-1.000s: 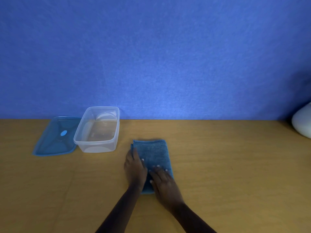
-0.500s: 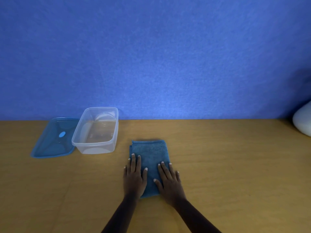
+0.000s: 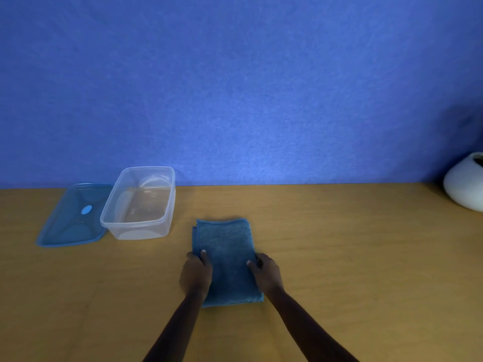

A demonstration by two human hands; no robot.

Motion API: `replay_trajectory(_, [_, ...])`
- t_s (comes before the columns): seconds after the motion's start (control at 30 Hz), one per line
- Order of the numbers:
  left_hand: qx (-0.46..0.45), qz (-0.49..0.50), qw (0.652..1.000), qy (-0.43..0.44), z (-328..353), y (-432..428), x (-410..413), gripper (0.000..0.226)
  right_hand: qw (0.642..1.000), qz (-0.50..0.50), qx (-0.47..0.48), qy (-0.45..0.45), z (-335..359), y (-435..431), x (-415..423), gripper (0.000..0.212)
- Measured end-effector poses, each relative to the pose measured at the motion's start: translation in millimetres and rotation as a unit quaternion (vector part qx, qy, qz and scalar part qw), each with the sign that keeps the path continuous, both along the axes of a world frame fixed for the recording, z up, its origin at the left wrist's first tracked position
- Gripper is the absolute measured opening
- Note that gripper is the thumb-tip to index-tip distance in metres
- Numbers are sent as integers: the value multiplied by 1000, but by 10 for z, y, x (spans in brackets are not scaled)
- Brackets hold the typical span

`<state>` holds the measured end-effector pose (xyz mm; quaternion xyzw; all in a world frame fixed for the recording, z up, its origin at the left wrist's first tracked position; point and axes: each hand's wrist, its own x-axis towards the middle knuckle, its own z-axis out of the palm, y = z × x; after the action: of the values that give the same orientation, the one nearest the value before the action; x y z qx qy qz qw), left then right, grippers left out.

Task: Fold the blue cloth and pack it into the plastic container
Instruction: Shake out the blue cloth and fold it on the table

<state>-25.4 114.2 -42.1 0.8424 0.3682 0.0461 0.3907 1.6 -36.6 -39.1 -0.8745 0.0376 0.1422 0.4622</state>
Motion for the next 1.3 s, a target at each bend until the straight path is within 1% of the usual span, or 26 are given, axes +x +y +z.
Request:
replay_trajectory(0.07, [-24,2,1000,-15,26,-30,36,41,1000,-6,8,-10,33,-49,23,34])
replay_trajectory(0.23, [-40,-14,995,-86,161,-321,180,38,998,-37,6,-50,139,-272,142,34])
replay_trajectory(0.33, [-83,-45,991,-100,244,-553,331,38,995,-71,2,-70,195,-522,228,33])
replay_trajectory(0.43, [-127,-85,984,-92,315,-807,515,39,990,-108,-11,-87,235,-802,312,32])
replay_trajectory(0.7, [-196,-185,961,-62,415,-1501,875,39,975,-194,-35,-102,297,-1538,493,32])
replay_trajectory(0.77, [-218,-194,955,-49,413,-1637,935,39,972,-209,-41,-98,297,-1677,519,32])
replay_trajectory(0.87, [-301,-185,935,-32,391,-1829,994,37,969,-226,-50,-88,296,-1847,565,33])
replay_trajectory(0.93, [-331,-178,926,-22,369,-1914,1008,36,967,-234,-55,-79,283,-1933,590,34])
replay_trajectory(1.03, [-329,-175,928,2,301,-1966,998,35,968,-236,-67,-60,238,-2007,597,34])
replay_trajectory(1.17, [-281,-181,942,39,185,-1940,956,40,969,-235,-71,-34,146,-2039,566,34])
replay_trajectory(1.3, [-239,-188,951,52,138,-1883,935,43,970,-226,-88,-18,102,-2055,527,35])
